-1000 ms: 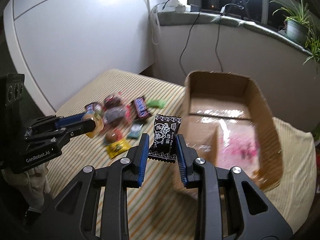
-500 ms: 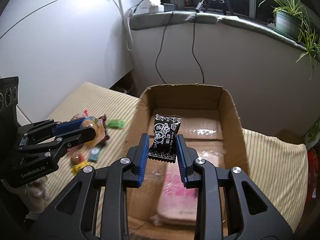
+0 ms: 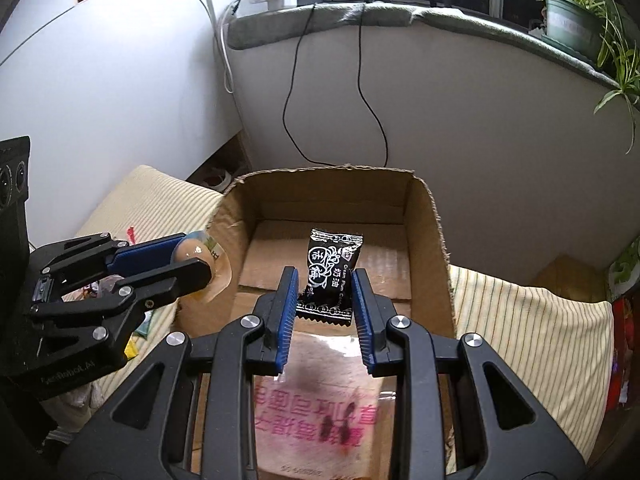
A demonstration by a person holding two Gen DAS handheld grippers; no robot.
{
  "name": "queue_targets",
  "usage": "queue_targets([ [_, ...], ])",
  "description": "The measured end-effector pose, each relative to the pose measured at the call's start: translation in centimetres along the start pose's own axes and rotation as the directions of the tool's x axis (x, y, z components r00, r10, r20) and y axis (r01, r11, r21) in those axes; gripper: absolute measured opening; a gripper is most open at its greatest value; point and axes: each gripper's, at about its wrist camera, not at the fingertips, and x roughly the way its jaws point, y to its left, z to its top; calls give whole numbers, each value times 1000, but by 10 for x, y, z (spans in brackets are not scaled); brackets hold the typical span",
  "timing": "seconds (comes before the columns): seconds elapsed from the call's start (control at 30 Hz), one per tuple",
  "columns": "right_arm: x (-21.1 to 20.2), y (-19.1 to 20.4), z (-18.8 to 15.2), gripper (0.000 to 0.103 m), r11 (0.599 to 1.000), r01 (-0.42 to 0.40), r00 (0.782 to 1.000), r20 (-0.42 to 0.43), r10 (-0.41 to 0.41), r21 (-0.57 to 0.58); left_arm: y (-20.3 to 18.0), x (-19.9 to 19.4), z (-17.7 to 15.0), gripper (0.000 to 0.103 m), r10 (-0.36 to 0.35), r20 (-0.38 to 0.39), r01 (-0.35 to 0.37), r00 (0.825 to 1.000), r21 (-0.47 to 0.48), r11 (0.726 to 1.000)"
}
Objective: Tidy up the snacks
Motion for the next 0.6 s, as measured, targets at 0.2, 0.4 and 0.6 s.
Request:
queue_targets([
  [0.2, 8, -9, 3, 28, 1000, 9, 1000, -12, -9, 9, -3, 8, 1, 24, -2, -15, 2, 1000, 0, 1000],
  [0.4, 11, -11, 2, 28, 1000, 15, 1000, -23, -14, 18, -5, 12, 1, 24, -3, -23, 3, 1000, 0, 1000],
  [0.6, 11, -11, 1, 28, 999, 27, 999, -26, -26, 21, -7, 13, 2, 25, 10, -18, -10, 1000, 4, 1000],
])
